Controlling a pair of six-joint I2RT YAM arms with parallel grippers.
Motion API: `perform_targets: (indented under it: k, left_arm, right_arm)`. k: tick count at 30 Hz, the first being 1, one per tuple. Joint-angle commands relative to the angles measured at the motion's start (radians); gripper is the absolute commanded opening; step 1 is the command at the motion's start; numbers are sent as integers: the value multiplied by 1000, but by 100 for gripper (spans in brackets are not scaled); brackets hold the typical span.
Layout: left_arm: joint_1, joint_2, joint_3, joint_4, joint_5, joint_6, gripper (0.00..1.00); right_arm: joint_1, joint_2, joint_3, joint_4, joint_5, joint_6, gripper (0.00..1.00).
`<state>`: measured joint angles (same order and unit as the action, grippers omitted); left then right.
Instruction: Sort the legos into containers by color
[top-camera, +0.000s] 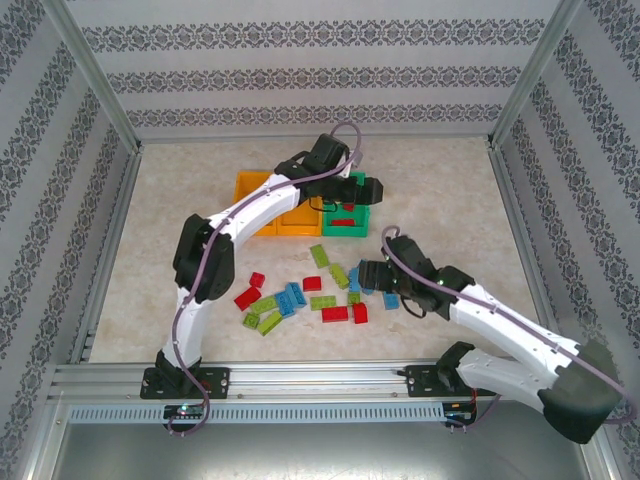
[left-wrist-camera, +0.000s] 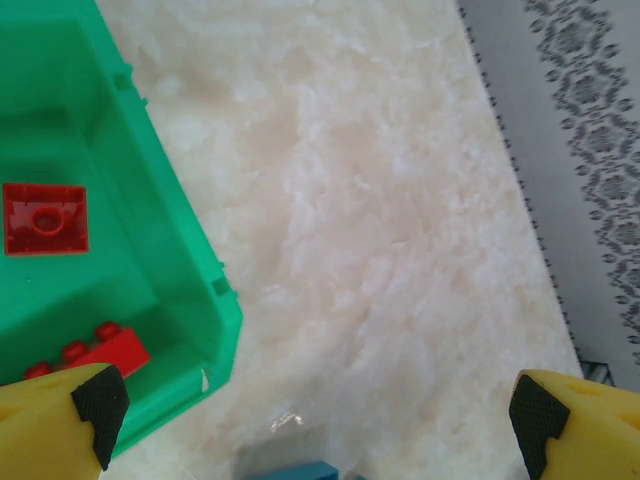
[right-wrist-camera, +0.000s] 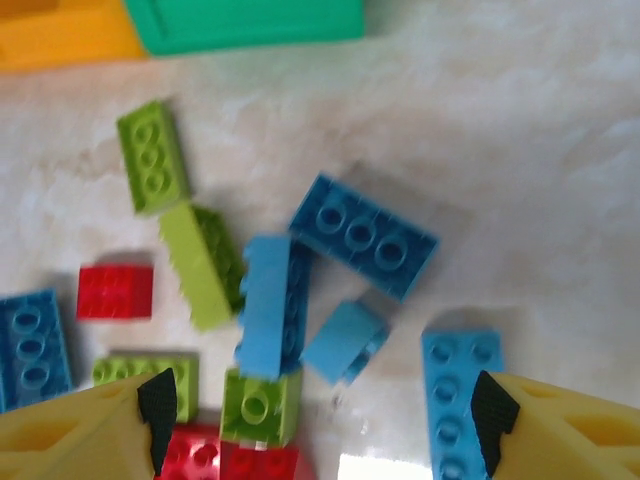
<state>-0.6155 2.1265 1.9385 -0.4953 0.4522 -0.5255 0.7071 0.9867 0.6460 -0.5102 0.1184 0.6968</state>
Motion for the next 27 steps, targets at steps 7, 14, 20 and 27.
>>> perform_targets:
  k: [7,14,20,27]
  left_arm:
    - [24,-230,-282,91,-123,10,99]
    - [53,-348,-472,81,-174,33,99]
    - [75,-436,-613,95,-195,22,99]
    - [97,-502,-711,84,-237,22,99]
  right_arm:
    - [266,55,-77,-57,150,233,79]
    - [381,189,-20,-58,171,263,78]
    - [382,276,-15,-36,179,262,71]
    - [358,375,29,-25,198,230,55]
